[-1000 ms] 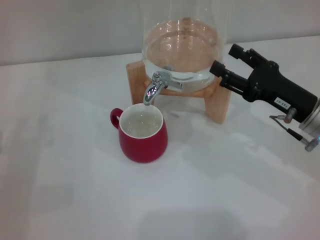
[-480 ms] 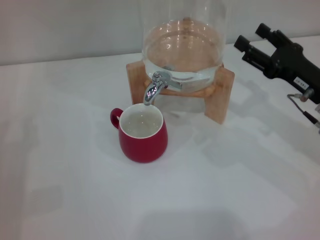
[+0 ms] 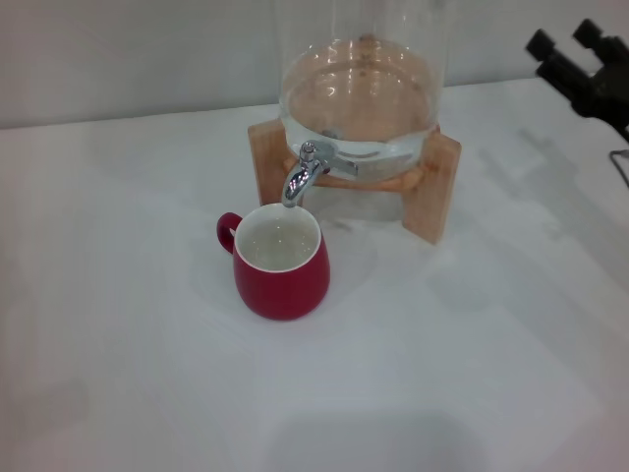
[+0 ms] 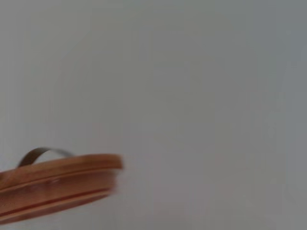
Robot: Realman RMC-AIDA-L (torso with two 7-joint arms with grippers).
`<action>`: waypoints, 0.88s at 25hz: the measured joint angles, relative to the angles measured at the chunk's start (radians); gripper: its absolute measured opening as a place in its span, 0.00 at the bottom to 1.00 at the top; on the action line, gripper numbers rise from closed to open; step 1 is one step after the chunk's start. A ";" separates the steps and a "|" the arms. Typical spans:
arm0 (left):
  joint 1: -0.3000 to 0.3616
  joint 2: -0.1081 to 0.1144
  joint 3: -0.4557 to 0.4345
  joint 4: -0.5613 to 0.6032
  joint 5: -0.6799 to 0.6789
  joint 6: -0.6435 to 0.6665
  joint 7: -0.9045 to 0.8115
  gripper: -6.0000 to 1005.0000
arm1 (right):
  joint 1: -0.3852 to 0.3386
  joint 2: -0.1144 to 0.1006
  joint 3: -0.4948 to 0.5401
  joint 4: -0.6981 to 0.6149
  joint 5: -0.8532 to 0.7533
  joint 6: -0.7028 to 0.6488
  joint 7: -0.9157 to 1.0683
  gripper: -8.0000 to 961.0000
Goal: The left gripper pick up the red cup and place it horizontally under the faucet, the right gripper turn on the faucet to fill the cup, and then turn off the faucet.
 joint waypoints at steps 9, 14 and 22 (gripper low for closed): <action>-0.002 0.002 0.000 0.000 -0.054 0.001 -0.005 0.52 | -0.011 0.010 0.083 0.002 0.002 0.014 -0.022 0.91; -0.006 0.002 0.000 0.001 -0.055 0.020 -0.005 0.52 | -0.010 0.010 0.085 0.001 0.006 0.012 -0.080 0.91; -0.006 0.002 0.008 0.001 -0.049 0.034 -0.005 0.52 | -0.011 0.026 0.122 -0.001 0.003 0.012 -0.198 0.91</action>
